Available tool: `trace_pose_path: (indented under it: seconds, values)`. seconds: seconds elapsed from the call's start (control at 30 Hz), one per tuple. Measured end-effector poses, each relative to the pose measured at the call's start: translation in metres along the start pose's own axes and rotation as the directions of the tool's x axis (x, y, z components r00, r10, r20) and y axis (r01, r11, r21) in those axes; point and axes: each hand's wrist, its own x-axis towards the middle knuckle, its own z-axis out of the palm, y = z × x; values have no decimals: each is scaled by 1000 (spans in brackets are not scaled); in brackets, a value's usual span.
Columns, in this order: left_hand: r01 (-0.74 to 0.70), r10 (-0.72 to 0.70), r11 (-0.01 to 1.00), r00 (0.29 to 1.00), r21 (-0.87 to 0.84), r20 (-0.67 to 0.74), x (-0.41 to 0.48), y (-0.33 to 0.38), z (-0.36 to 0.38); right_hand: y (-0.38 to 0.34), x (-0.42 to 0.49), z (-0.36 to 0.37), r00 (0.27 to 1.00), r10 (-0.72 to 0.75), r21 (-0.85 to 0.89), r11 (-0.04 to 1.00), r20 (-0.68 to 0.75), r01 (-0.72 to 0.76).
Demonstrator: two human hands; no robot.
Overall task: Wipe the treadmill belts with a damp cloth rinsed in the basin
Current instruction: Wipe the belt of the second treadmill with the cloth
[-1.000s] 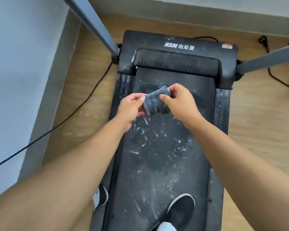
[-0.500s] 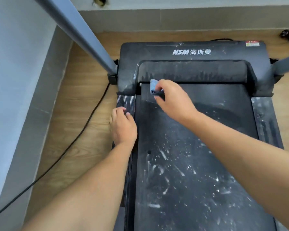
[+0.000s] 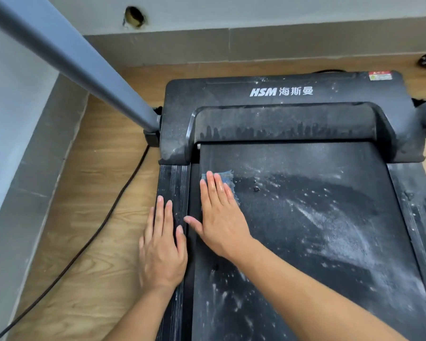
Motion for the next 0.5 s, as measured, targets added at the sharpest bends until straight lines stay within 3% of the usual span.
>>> trace_pose_path:
  seconds: [0.3, 0.5]
  values:
    - [1, -1, 1000, 1000, 23, 5, 1, -1, 1, 21, 90, -19, 996, 71, -49, 996, -45, -73]
    - [-2, 1, 1000, 1000, 8, 7, 2, 0, 0, 15, 34, -13, 998, 11, 20, 1000, 65, -13]
